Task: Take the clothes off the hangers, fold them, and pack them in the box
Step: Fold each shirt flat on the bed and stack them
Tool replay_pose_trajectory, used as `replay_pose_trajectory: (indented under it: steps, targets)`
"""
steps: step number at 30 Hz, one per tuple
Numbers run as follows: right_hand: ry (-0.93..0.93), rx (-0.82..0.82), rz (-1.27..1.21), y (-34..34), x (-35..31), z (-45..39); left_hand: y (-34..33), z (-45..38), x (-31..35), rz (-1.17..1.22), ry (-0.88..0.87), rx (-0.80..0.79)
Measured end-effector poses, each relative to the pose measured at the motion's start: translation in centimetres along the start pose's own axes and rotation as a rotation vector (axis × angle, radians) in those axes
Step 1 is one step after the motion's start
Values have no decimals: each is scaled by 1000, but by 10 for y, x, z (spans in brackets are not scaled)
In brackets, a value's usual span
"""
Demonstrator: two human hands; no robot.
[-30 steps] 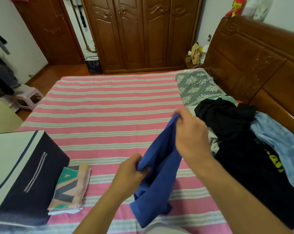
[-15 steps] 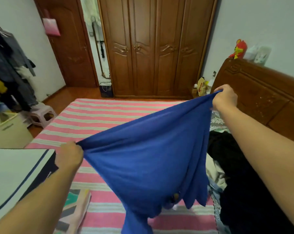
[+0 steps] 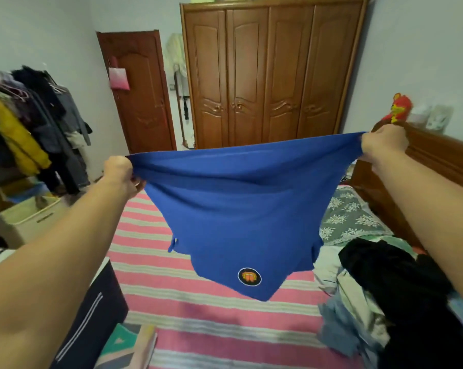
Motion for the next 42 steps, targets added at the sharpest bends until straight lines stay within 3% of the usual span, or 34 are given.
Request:
replay_pose_trajectory:
  steps: [2,4,7,8,10,13,17,19,23,35,38,42]
  targets:
    - [-97,-87,-1,-14,14,7,14,-19,-17,-104,-43,25]
    - [-86,-74,120,-19,22,13,29,-37,-27,-310,-197,30]
    - [-29,3,278,-14,55,19,37,-15,-37,-825,-497,-227]
    - [-24,-20,294,-15,81,21,46,-8,-54,-946,-508,-330]
    - [-34,-129,322,-18,152,35,82,10,-100,-1088,-420,-436]
    - [-124,-275,273,-11,301,70,165,52,-187,-1247,-261,-400]
    - [-450,-304,197,19,463,151,272,118,-310,-1311,107,-377]
    - [-612,-340,135,31,512,188,316,148,-360,-1269,325,-373]
    - [-838,-376,81,52,557,235,367,197,-417,-796,608,-150]
    - [-992,-512,379,104,597,281,393,241,-427,-751,728,-128]
    - [-1019,-529,298,116,601,286,396,245,-422,-671,732,-23]
    - [-1125,-440,-64,121,595,292,402,241,-420,-533,674,192]
Point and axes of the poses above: each hand's wrist, its own z-axis away from the middle knuckle, its own y-axis out of the back of the hand, x = y × z, the point moved 6 cm from there along -z, towards the middle knuckle, and after that the axes turned 7 degrees about -y, right-handed, at the moved point
